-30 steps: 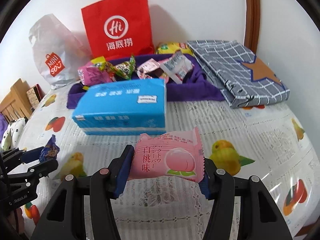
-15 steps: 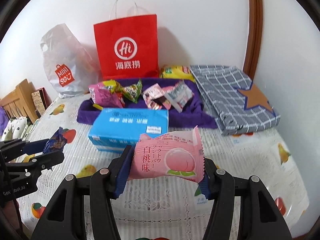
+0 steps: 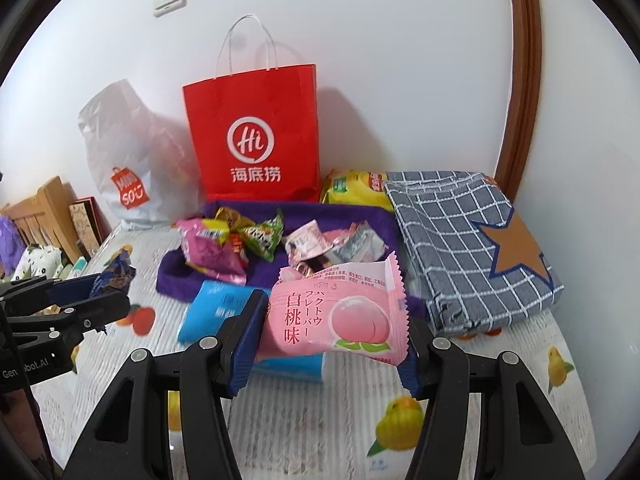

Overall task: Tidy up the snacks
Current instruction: 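Lift and carry the blue packet and pink peach packet toward the purple towel, then lower the blue packet with the left tool while the right lowers the peach packet, open both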

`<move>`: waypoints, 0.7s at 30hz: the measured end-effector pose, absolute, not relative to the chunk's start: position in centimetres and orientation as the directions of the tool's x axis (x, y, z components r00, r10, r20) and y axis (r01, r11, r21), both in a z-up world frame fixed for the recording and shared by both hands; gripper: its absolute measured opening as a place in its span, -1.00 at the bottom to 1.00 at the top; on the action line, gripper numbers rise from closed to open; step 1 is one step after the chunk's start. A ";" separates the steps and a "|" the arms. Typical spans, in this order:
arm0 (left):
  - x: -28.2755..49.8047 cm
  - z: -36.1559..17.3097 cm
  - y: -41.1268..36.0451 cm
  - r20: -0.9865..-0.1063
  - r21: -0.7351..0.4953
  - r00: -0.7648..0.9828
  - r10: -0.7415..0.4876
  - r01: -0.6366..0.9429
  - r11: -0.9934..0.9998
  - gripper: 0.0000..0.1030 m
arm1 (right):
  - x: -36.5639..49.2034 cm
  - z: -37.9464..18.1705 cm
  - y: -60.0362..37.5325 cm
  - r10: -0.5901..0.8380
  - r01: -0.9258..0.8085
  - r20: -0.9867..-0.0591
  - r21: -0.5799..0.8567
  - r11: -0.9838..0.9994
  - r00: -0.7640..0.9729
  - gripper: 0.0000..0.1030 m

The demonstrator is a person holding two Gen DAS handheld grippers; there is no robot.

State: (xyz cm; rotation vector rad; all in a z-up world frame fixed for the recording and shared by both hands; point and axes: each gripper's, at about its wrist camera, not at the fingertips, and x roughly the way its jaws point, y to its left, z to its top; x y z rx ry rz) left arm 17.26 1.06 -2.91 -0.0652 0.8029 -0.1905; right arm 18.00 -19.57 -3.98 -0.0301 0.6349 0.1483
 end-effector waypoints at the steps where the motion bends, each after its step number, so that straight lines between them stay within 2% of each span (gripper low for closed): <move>1: 17.7 -2.8 1.1 -0.708 -0.131 0.680 -0.190 0.138 0.982 -0.19 | 18.7 -3.8 -19.7 0.124 -0.144 -0.595 0.014 0.989 0.794 0.13; 21: 27.7 -3.3 2.4 -0.732 -0.169 0.666 -0.146 0.029 0.985 -0.19 | 29.9 -2.4 -19.7 0.205 -0.211 -0.596 0.061 0.976 0.777 0.13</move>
